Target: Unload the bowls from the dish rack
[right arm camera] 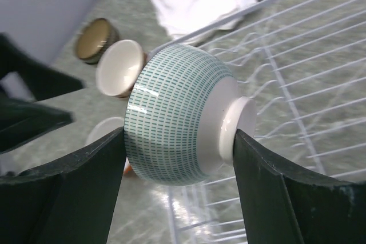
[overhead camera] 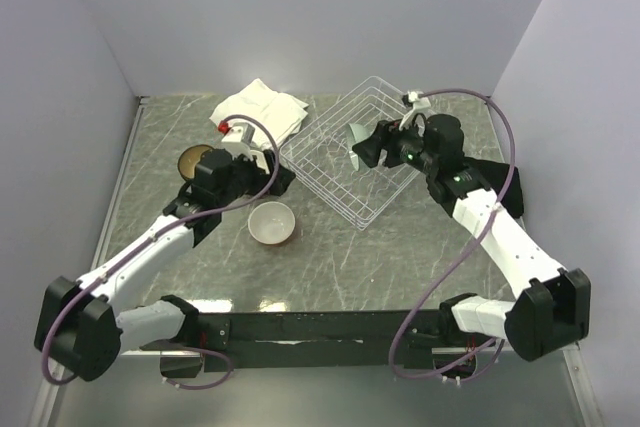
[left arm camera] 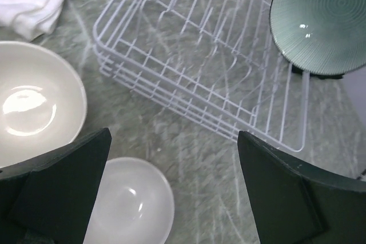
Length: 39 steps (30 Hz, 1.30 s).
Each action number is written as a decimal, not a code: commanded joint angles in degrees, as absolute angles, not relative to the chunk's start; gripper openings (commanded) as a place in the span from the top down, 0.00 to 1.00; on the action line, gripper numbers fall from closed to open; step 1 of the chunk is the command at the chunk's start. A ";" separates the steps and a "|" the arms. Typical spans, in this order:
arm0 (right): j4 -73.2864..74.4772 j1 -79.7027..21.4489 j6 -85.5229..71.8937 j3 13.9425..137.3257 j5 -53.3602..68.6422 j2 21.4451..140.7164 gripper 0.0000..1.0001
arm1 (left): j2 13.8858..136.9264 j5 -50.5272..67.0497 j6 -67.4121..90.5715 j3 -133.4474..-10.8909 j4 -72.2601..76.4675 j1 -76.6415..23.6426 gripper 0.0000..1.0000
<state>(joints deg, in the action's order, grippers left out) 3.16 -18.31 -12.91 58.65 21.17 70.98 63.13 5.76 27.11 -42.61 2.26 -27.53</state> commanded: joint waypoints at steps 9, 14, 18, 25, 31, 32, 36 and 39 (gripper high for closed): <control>-23.54 -17.93 -38.13 44.92 36.46 62.58 0.83 | 73.29 18.19 34.27 -49.22 18.45 -29.53 0.00; -34.95 -17.93 -47.45 39.21 38.32 63.01 0.83 | 75.76 20.21 37.35 -49.48 20.74 -30.93 0.03; -40.78 -18.02 -51.68 36.83 39.11 63.63 0.83 | 78.48 20.92 39.89 -49.92 21.45 -31.82 0.13; -43.32 -18.02 -53.61 35.95 39.73 64.16 0.83 | 81.21 22.32 43.50 -50.27 22.59 -31.99 0.41; -48.77 -17.93 -57.30 34.10 40.08 65.39 0.82 | 82.09 24.17 46.49 -49.75 24.96 -31.99 0.65; -49.39 -17.93 -57.65 33.67 40.08 65.83 0.82 | 82.18 24.52 46.93 -49.66 25.48 -31.99 0.67; -51.50 -17.93 -58.97 33.40 40.43 66.80 0.82 | 82.79 25.84 50.01 -48.52 28.65 -31.99 0.71; -51.68 -18.02 -58.89 33.57 40.43 67.41 0.82 | 82.36 25.84 50.71 -47.90 29.09 -31.99 0.85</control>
<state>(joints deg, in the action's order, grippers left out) -43.03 -18.11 -56.99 32.53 39.92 67.42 82.61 24.18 48.25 -48.10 24.32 -31.90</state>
